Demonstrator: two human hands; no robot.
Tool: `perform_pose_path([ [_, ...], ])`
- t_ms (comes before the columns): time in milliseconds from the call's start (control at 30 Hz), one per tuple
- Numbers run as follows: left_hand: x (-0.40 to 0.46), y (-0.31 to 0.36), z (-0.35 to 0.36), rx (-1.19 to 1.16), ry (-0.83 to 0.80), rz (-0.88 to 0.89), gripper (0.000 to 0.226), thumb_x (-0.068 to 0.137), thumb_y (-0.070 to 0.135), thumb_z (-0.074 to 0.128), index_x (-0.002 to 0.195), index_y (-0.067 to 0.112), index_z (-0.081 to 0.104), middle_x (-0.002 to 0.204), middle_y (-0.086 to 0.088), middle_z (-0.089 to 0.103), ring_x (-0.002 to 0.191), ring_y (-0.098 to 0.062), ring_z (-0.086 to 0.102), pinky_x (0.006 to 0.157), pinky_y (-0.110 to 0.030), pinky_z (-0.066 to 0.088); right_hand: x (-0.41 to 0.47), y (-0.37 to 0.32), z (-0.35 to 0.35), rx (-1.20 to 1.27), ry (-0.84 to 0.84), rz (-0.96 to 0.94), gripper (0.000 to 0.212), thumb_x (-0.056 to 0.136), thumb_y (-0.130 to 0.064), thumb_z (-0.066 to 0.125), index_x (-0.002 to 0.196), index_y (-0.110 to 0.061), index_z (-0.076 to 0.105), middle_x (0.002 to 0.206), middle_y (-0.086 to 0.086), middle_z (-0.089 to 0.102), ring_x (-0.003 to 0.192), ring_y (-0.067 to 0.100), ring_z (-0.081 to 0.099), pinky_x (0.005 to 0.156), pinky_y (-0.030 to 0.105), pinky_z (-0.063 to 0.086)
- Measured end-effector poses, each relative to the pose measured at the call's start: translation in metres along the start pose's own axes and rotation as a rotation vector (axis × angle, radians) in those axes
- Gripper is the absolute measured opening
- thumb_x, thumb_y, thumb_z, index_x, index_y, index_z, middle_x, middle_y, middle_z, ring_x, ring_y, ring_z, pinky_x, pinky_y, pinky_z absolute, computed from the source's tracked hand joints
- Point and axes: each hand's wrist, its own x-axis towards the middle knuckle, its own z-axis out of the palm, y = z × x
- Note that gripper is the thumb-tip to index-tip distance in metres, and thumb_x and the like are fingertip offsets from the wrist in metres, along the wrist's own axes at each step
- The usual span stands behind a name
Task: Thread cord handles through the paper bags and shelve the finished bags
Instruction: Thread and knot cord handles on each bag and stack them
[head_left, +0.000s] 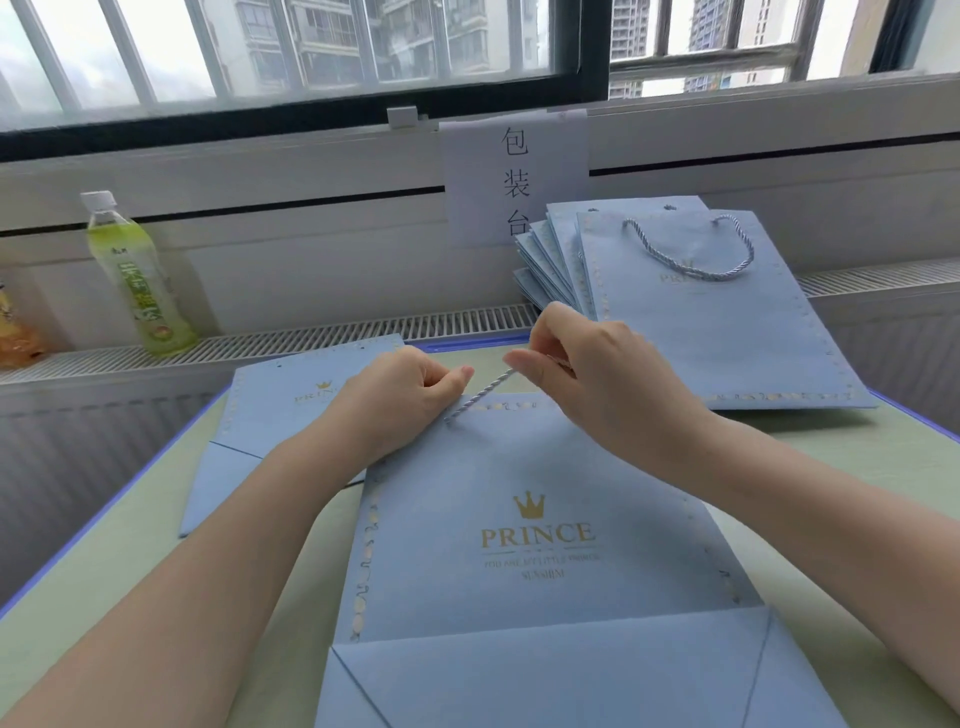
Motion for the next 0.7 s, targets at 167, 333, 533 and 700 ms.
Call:
perform_pose_path([
  [167, -0.002, 0.002, -0.001, 0.228, -0.098, -0.150, 0.053, 0.098, 0.043, 0.039, 0.054, 0.018, 0.022, 0.049, 0.000, 0.026, 0.048, -0.019, 0.027, 0.050, -0.029, 0.019, 0.005, -0.002, -0.010, 0.375, 0.223, 0.085, 0.016, 0.094, -0.025, 0.056, 0.081, -0.017, 0.051, 0.054, -0.009, 0.040, 0.050, 0.008, 0.036, 0.051, 0.019, 0.032],
  [333, -0.003, -0.002, -0.009, 0.473, -0.365, -0.303, 0.044, 0.098, 0.044, 0.038, 0.066, 0.014, 0.042, 0.063, 0.000, 0.044, 0.066, -0.021, 0.046, 0.063, -0.027, 0.033, 0.013, 0.001, -0.024, 0.510, 0.424, 0.109, 0.018, 0.095, -0.020, 0.054, 0.080, -0.029, 0.047, 0.061, -0.007, 0.043, 0.052, 0.004, 0.036, 0.053, 0.014, 0.031],
  [533, -0.004, 0.008, -0.018, 0.540, -0.200, -0.292, 0.042, 0.097, 0.051, 0.034, 0.081, 0.016, 0.050, 0.073, 0.003, 0.068, 0.071, -0.017, 0.063, 0.071, -0.028, 0.044, 0.009, -0.001, -0.015, 0.567, 0.239, 0.116, 0.013, 0.096, -0.011, 0.050, 0.091, -0.021, 0.057, 0.068, -0.013, 0.055, 0.059, 0.003, 0.049, 0.058, 0.016, 0.039],
  [700, -0.009, 0.046, -0.011, -0.479, -0.093, 0.038, 0.049, 0.091, 0.048, 0.038, 0.090, 0.006, 0.063, 0.070, 0.001, 0.069, 0.064, -0.008, 0.062, 0.062, -0.019, 0.047, 0.002, -0.006, -0.003, 0.445, 0.055, 0.055, 0.010, 0.092, -0.009, 0.056, 0.093, -0.018, 0.060, 0.067, -0.016, 0.058, 0.064, 0.010, 0.055, 0.065, 0.026, 0.048],
])
